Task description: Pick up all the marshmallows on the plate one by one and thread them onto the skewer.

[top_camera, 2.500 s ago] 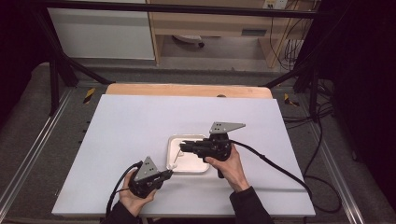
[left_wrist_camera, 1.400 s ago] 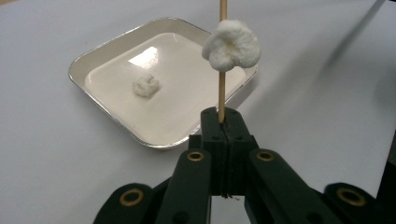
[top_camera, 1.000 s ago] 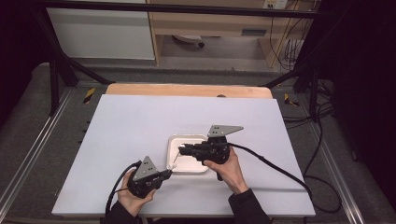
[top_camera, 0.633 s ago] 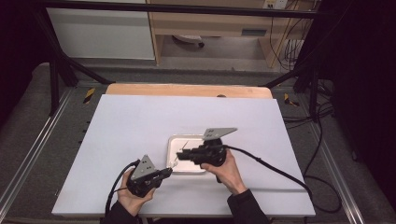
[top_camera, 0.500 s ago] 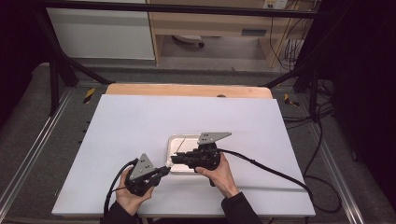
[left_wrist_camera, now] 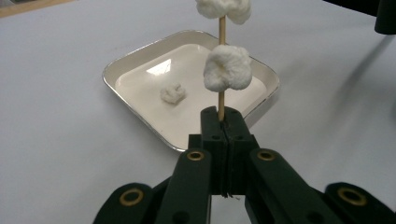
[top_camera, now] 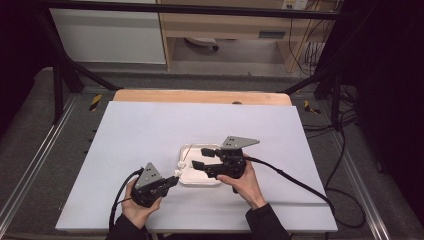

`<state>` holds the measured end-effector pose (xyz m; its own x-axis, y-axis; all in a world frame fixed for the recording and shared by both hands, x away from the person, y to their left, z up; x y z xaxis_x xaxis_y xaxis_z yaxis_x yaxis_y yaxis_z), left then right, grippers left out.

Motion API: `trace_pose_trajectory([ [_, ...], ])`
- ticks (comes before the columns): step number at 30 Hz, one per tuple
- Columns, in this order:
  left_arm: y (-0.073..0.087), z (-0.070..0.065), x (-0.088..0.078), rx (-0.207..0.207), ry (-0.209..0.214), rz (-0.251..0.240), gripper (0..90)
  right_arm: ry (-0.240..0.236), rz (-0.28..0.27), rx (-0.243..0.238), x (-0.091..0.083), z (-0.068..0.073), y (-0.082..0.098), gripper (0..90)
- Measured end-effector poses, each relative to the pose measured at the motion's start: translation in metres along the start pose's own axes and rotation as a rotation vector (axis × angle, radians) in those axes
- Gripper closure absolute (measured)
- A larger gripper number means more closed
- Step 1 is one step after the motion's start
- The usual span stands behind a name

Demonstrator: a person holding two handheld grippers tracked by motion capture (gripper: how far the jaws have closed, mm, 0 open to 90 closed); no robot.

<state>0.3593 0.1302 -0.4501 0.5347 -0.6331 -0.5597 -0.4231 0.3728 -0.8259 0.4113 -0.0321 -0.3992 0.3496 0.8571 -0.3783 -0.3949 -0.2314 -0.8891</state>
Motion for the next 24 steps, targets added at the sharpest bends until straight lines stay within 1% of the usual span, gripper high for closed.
trace_pose_trajectory([
  [2,0.002,0.002,0.0,-0.014,0.008,0.002,88.9,0.042,0.013,0.0,-0.003,-0.008,0.003,25.8],
  [4,0.003,0.004,0.0,-0.024,0.015,0.007,88.9,0.093,0.042,-0.002,-0.004,-0.017,0.009,20.7],
  [5,0.004,0.005,0.0,-0.03,0.017,0.007,88.8,0.118,0.06,-0.009,-0.004,-0.021,0.011,16.3],
  [6,0.004,0.005,-0.001,-0.038,0.025,0.008,88.8,0.153,0.079,-0.017,-0.003,-0.024,0.014,12.3],
  [7,0.005,0.007,-0.001,-0.043,0.027,0.012,88.8,0.18,0.102,-0.031,-0.002,-0.027,0.018,10.5],
  [8,0.006,0.008,-0.002,-0.046,0.026,0.013,88.8,0.195,0.118,-0.037,0.001,-0.03,0.021,8.9],
  [11,0.006,0.01,-0.003,-0.058,0.025,0.007,88.8,0.214,0.135,-0.039,0.009,-0.032,0.027,5.8],
  [15,0.007,0.014,-0.006,-0.068,0.026,0.004,88.8,0.227,0.157,-0.017,0.019,-0.035,0.031,2.6],
  [20,0.007,0.016,-0.007,-0.073,0.028,0.006,88.7,0.229,0.194,-0.036,0.036,-0.033,0.032,2.5],
  [24,0.008,0.015,-0.007,-0.072,0.033,0.01,88.7,0.243,0.216,-0.029,0.049,-0.036,0.03,4.2],
])
Point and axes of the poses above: each handheld gripper's, and its own axes: x roughly forward along the jaws, y roughly out of its underside, z roughly to its left, the point moved 7 cm from there along x, roughly forward along the jaws, and after that the axes turned 3 degrees about z, right-handed, at the moved point
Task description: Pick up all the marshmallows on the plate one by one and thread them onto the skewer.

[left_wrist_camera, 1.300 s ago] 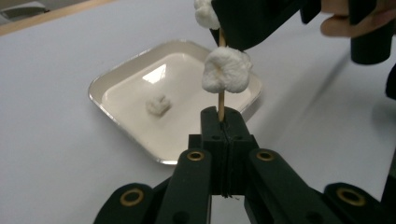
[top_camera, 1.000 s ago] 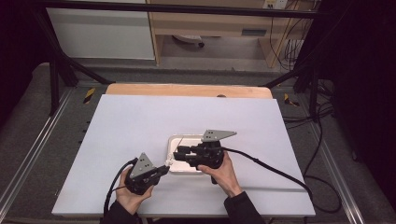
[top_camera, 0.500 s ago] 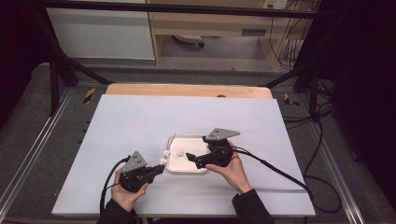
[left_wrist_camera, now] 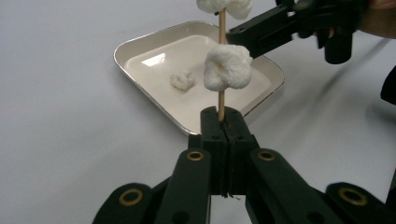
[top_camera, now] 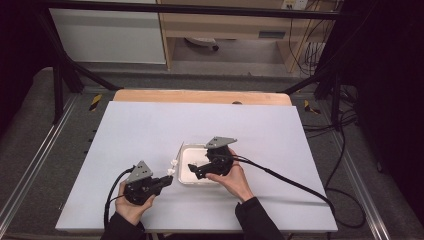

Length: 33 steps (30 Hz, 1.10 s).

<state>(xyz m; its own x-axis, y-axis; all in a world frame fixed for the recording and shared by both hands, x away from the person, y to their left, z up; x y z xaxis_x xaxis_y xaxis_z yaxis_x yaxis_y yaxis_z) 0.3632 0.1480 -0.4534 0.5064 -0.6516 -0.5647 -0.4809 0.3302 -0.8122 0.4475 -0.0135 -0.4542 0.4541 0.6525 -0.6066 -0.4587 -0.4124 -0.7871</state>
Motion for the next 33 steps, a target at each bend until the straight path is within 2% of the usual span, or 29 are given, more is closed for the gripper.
trace_pose_trajectory([
  [2,0.0,0.0,0.0,0.0,0.0,-0.001,88.7,0.011,0.012,0.013,0.007,-0.002,-0.001,5.1],
  [8,0.0,0.0,0.001,0.0,0.003,0.002,88.7,0.051,0.069,-0.004,0.026,-0.009,0.003,6.5],
  [14,0.0,-0.001,0.001,0.005,0.007,0.005,88.7,0.041,0.104,0.012,0.038,-0.011,0.008,18.2],
  [19,0.0,-0.001,0.002,0.002,0.007,0.002,88.7,0.037,0.139,-0.014,0.043,-0.012,0.013,31.0],
  [25,0.0,-0.001,0.002,0.002,0.008,0.006,88.7,0.019,0.144,-0.021,0.046,-0.009,0.015,45.0],
  [33,0.001,-0.001,0.003,0.003,0.005,0.011,88.7,0.008,0.151,-0.049,0.048,-0.007,0.016,56.0],
])
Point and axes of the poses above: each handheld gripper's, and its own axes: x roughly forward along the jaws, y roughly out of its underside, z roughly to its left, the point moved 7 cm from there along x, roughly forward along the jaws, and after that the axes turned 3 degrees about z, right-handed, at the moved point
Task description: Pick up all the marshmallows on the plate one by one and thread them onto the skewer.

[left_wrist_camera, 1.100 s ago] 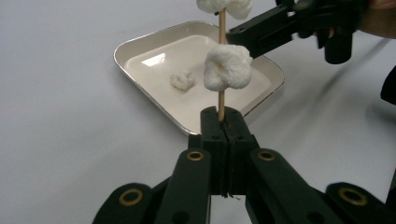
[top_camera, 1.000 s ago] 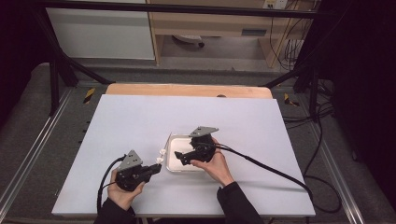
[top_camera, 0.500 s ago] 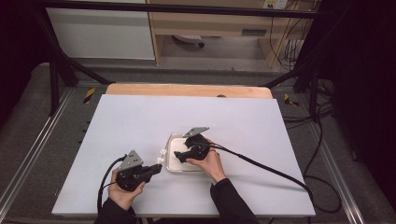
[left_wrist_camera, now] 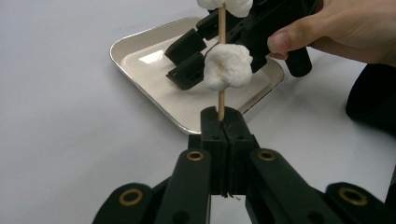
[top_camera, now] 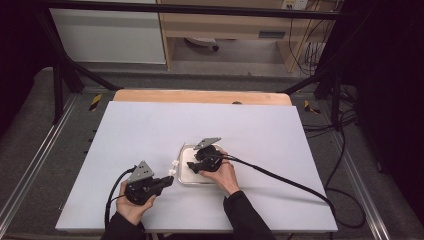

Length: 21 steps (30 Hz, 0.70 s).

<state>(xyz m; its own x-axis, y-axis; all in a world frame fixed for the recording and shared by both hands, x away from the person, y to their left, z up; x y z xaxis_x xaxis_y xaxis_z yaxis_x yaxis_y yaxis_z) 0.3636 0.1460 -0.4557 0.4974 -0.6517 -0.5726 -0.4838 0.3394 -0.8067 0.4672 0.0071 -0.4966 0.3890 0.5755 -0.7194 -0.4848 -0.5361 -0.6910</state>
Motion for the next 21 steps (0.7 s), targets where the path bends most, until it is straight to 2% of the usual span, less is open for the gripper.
trace_pose_trajectory([
  [5,0.0,0.0,0.0,0.0,0.001,0.002,88.7,0.004,0.009,-0.026,-0.001,0.001,0.001,66.8],
  [14,0.0,-0.001,0.001,0.002,0.003,0.001,88.7,0.003,0.013,-0.039,-0.004,0.001,0.002,72.9],
  [21,0.0,-0.002,0.0,0.006,0.003,0.003,88.7,-0.013,-0.028,-0.032,-0.025,0.002,-0.009,74.9],
])
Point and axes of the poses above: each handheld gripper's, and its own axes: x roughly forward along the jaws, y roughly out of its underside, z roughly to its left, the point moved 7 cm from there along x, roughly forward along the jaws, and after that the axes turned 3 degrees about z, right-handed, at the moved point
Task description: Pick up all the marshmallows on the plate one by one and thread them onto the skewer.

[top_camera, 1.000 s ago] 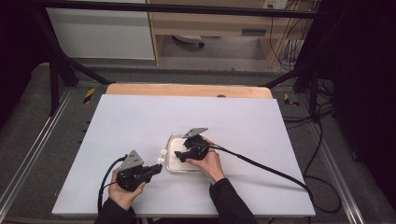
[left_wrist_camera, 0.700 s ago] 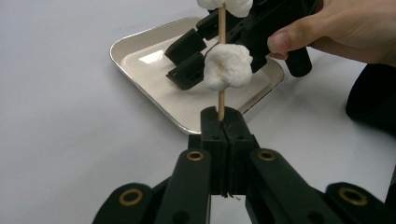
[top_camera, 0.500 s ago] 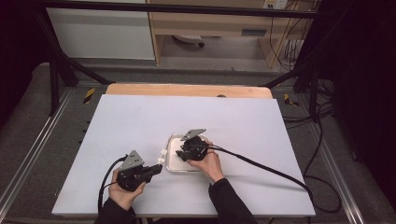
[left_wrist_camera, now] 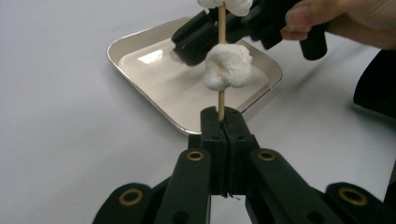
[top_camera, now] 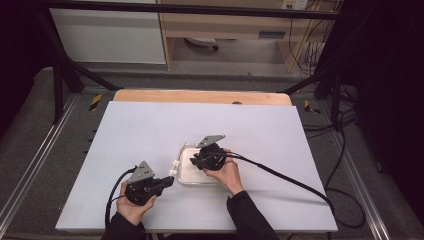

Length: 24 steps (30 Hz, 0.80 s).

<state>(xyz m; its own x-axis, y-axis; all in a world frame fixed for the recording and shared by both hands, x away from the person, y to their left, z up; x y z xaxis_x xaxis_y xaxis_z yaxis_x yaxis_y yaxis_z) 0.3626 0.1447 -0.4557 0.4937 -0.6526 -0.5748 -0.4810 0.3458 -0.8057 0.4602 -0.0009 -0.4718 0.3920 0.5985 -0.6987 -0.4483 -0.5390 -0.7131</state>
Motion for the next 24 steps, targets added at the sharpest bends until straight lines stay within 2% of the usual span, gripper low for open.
trace_pose_trajectory([
  [11,0.0,-0.006,0.002,0.013,0.012,0.001,88.7,-0.046,-0.128,0.009,-0.058,0.002,-0.018,75.1],
  [14,-0.001,-0.007,0.003,0.02,0.017,0.003,88.7,-0.075,-0.17,0.027,-0.074,0.002,-0.019,75.2],
  [15,-0.001,-0.009,0.004,0.024,0.031,-0.001,88.7,-0.081,-0.182,0.035,-0.078,0.002,-0.02,75.2],
  [24,-0.002,-0.015,0.007,0.043,0.046,0.002,88.7,-0.121,-0.261,0.061,-0.11,0.0,-0.022,75.4],
])
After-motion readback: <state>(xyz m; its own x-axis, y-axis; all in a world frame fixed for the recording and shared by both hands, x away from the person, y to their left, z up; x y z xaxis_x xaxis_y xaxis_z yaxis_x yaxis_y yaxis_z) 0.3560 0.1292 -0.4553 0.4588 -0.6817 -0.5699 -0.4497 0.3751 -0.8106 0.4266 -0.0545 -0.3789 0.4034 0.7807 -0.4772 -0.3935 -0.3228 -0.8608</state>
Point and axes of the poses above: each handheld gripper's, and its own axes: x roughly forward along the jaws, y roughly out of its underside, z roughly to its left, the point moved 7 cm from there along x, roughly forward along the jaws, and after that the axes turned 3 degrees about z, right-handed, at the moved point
